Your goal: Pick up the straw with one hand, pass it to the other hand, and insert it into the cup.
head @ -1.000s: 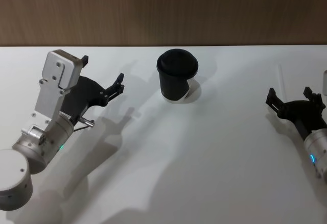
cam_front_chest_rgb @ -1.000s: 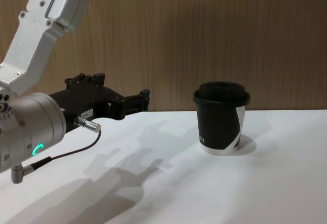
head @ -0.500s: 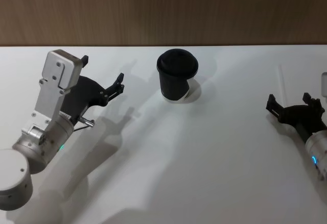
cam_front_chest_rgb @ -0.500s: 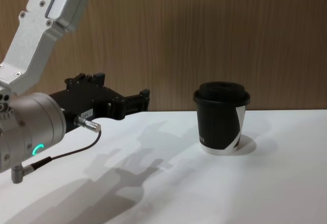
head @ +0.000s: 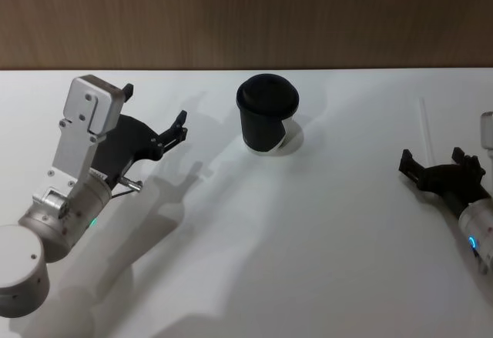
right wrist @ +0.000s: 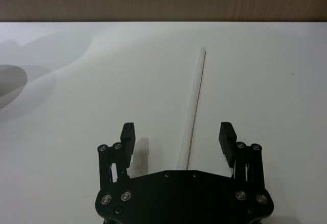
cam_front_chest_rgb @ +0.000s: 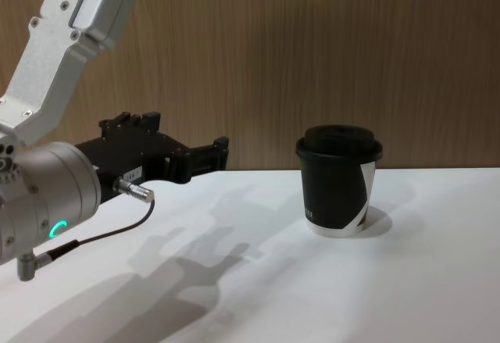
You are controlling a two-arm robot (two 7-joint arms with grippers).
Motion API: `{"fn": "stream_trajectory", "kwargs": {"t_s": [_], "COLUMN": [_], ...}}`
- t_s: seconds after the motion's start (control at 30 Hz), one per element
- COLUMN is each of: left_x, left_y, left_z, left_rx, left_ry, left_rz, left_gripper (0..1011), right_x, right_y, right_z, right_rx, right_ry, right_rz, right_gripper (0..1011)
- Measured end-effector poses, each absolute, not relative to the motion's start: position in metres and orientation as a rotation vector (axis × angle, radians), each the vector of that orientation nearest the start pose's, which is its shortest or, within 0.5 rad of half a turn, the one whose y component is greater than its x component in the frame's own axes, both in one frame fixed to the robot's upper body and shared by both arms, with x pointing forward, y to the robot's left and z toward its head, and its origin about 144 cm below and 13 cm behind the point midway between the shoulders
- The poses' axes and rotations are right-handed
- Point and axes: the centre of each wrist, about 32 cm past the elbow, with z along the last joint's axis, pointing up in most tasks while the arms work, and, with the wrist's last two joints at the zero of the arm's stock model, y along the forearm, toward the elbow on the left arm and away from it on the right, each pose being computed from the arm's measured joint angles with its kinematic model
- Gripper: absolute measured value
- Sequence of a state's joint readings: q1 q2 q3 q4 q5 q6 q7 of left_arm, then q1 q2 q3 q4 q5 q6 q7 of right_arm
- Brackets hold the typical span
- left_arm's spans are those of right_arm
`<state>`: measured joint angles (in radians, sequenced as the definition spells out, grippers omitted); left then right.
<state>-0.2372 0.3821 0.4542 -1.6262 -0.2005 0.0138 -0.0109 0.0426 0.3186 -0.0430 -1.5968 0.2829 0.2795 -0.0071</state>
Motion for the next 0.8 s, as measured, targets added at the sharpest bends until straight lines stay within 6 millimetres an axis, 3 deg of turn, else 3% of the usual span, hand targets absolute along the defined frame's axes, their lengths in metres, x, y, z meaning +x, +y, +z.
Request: {"fn": "stream_trajectory", "kwargs": {"t_s": [0.8], "left_x": [0.4920], "left_y": [0.1984], "left_z": [1.2044], "left_rx": [0.061], "left_ry": [-0.268], "left_rz": [1.124], "left_gripper": [1003], "right_x": [0.4761], "right_y": [-0.3064], "right_z": [1.1676], "right_rx": [-0.249], "right_ry": [0.163], "right_rz": [-1.524], "right_gripper": [1001]}}
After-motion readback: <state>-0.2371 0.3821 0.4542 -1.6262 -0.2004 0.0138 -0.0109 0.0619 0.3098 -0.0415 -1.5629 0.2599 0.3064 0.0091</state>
